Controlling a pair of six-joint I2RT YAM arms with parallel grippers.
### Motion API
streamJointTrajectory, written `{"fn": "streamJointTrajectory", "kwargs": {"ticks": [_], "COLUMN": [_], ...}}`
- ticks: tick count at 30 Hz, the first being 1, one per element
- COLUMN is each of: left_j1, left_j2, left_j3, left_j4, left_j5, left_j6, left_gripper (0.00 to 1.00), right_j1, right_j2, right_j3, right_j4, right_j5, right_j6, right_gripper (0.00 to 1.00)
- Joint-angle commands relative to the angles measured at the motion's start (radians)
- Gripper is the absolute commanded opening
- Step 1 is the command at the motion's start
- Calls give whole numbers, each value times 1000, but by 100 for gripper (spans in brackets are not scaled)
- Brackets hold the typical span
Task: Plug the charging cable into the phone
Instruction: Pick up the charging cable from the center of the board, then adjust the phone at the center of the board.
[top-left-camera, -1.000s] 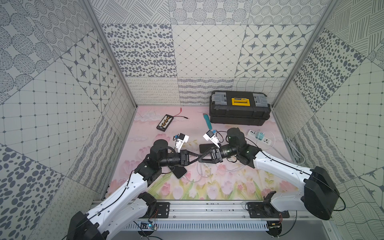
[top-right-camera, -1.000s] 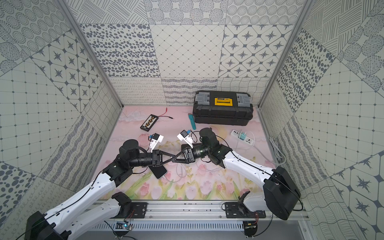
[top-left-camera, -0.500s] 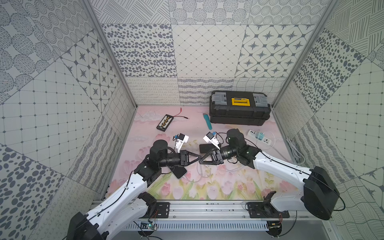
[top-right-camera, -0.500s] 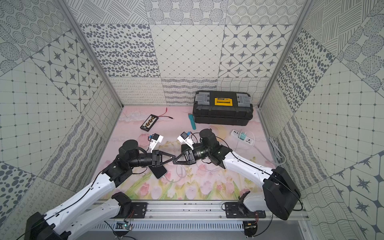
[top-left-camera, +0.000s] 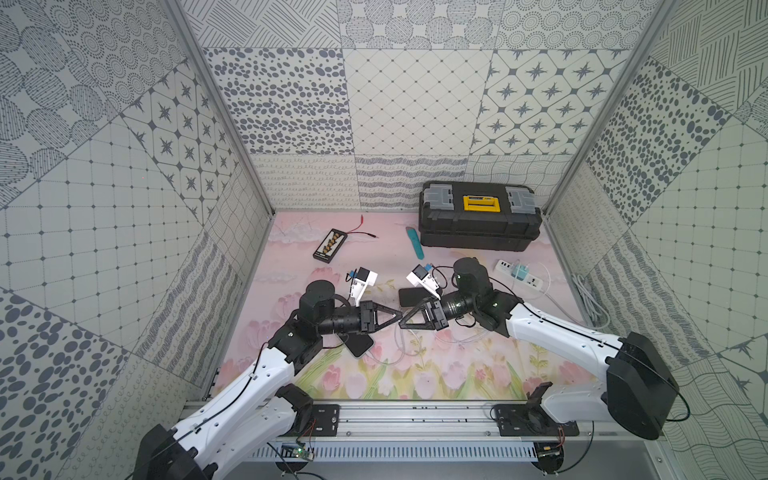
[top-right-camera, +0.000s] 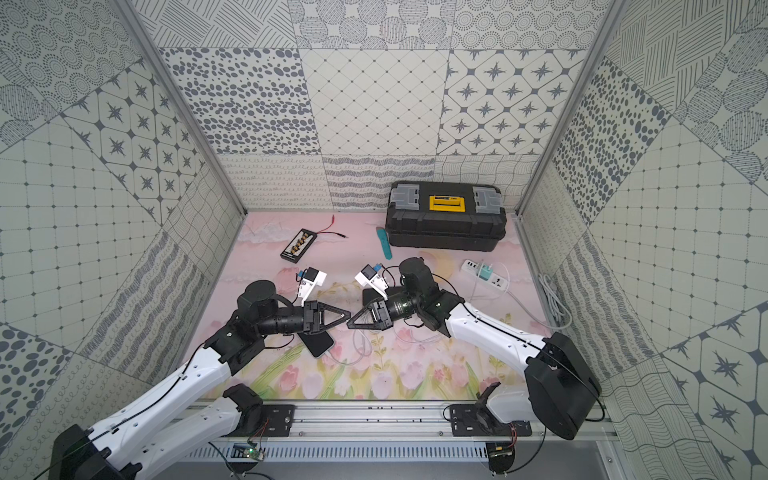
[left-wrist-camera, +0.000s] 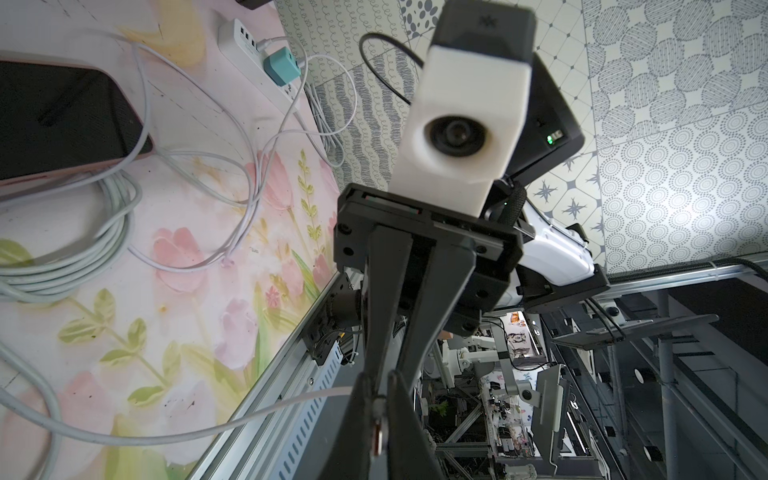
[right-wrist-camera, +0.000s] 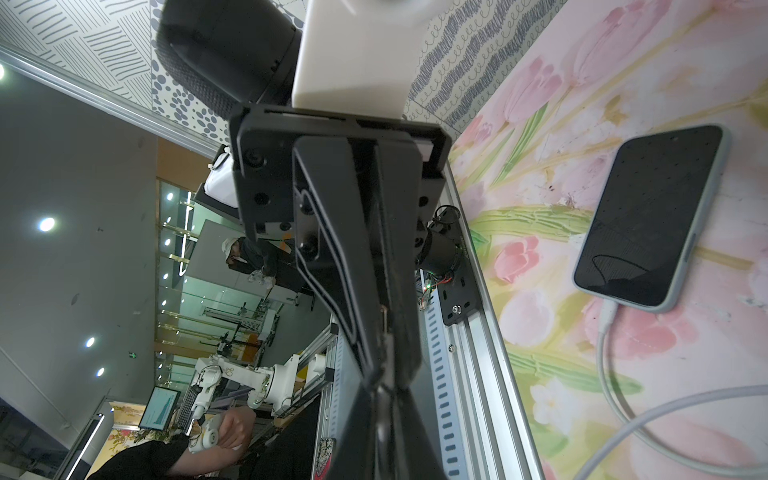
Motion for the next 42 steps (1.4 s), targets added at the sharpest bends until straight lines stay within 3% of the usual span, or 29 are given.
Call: {"fn": "streamJointTrajectory", "kwargs": {"ticks": [1, 2, 5, 6, 7, 12, 15, 17, 21, 31, 35, 42], "left_j1": [-1, -1, -1, -1, -1, 32, 55, 55, 28, -42, -57, -67], "left_j2": [5, 5, -3, -8, -15, 12, 110, 171, 314, 555, 627, 691], "left_j3": [-3, -2, 9, 18, 29, 111, 140, 118, 66, 207, 270, 298], "left_j4": [6, -3, -62, -99, -149, -473, -636, -633, -448, -409, -408, -393], "left_j5": [29, 23, -30, -61, -109, -435, -519, -532, -463, -530, -535, -534], "left_j6": [25, 30, 47, 54, 61, -7, -94, -185, -312, -412, -419, -430], "left_gripper": [3, 15, 79, 92, 98, 99, 99, 99, 96, 93, 93, 92], "right_j1": [-4, -5, -18, -25, -34, -129, -217, -239, -265, -320, -339, -335], "right_j2": [14, 14, 9, 4, 0, -13, 7, 33, 146, 383, 413, 457], "right_j3": [13, 15, 11, 9, 9, -1, -11, 14, 102, 247, 250, 244], "right_j4": [53, 51, 36, 19, -6, -188, -236, -295, -366, -449, -450, -469], "right_j5": [2, 4, 17, 27, 42, 248, 409, 563, 729, 985, 1021, 980], "right_j6": [-7, -10, -32, -52, -76, -182, -193, -244, -291, -347, -360, -380], "right_gripper": [0, 0, 0, 0, 0, 0, 0, 0, 0, 0, 0, 0]}}
